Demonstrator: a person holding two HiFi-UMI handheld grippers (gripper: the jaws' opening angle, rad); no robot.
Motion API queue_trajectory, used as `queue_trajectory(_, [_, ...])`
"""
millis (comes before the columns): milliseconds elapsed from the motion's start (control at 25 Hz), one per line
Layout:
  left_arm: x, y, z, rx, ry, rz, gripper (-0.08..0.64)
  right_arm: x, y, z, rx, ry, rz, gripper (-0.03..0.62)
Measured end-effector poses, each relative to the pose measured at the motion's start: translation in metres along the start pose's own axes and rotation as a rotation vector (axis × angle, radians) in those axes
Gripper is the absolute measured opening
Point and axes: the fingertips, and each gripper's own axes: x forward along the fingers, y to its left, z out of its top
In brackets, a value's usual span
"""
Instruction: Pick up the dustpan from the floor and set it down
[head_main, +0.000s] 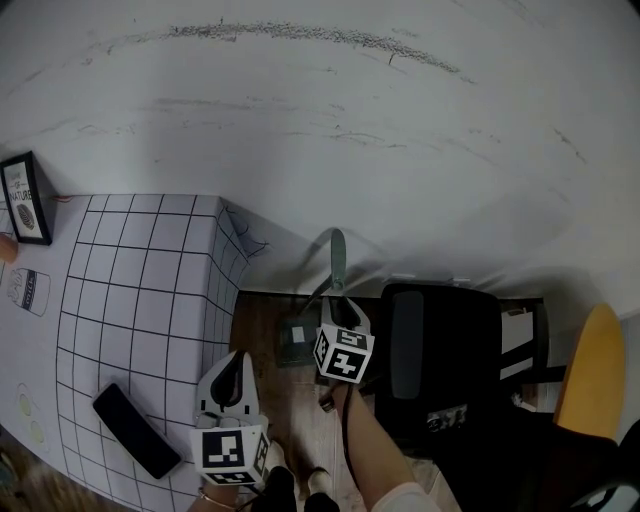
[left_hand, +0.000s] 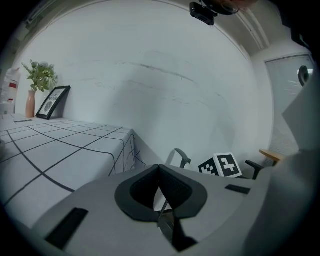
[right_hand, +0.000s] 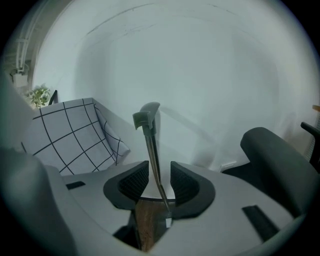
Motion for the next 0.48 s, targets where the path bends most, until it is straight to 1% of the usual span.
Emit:
queue_trajectory(280, [-0.003,-0.005,0.003,0.004,0.002,0.01,0.018,-0.017,-0.01,-0.006,0.001,0.013,-0.006,0.163])
queue_trajectory(480, [-0.014,-0.013,0.011,0.003,0.003,0.019,0.018,-0.049,-0.012,-0.006,0.004,0.008,0.003,0.163])
